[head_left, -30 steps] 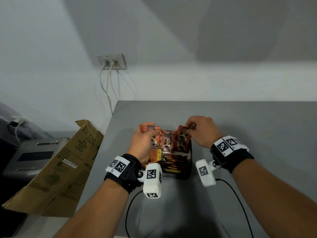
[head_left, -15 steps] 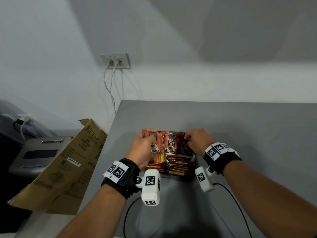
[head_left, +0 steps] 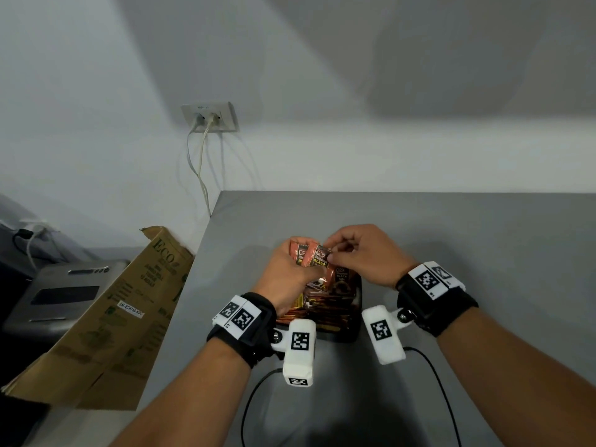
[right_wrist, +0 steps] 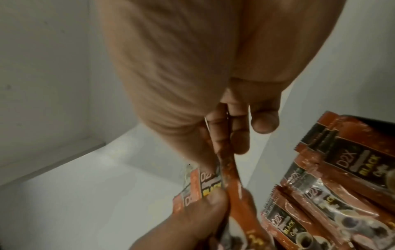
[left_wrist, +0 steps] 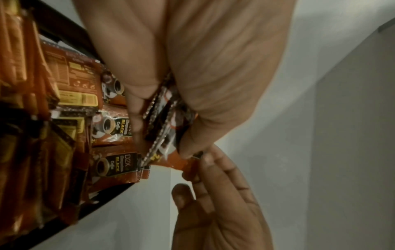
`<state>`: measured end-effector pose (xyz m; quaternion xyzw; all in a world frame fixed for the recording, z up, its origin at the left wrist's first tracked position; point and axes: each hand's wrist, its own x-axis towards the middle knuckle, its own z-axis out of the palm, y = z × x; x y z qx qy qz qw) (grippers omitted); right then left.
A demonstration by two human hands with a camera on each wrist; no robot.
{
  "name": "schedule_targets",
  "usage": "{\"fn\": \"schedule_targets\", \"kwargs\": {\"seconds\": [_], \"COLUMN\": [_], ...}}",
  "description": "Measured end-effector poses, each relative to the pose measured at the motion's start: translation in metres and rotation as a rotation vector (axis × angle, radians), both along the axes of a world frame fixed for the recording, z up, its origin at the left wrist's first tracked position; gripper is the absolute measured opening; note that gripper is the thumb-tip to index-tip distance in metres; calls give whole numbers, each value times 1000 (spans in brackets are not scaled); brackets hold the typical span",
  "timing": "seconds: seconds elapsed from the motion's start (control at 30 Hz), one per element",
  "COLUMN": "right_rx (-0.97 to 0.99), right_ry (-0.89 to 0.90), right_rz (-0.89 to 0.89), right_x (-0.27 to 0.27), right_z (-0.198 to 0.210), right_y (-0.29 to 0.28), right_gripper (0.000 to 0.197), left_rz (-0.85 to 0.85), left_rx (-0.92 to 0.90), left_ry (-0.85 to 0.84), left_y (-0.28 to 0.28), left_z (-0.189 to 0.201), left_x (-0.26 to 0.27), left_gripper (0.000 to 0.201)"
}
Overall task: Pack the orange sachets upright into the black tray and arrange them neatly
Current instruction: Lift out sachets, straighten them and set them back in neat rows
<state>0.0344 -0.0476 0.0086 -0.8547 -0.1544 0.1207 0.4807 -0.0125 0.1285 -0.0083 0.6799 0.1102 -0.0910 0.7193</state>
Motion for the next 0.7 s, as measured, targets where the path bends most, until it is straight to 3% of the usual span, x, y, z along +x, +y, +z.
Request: {"fn": "schedule_targets", "kwargs": {"seconds": [0.17,0.27,0.43,0.7], "right_rx": [-145,-311,-520,-628], "right_ry": [-112,-68,-47,-128], "right_rz": [-168,-120,-29,-40], "right_x": [11,11,9,10], "right_z": [-9,-29,-55,-67], "right_y": [-15,-17,-8,-3], "right_gripper": [18,21,23,25], "left_rz": [114,161,125,108], "left_rx": [15,37,64,7], "left_ry": [41,70,100,108], "left_y": [8,18,25,26], "left_z": [-5,-8,-13,-9], "left_x": [4,3,-2,-9], "left_gripper": [34,25,21,29]}}
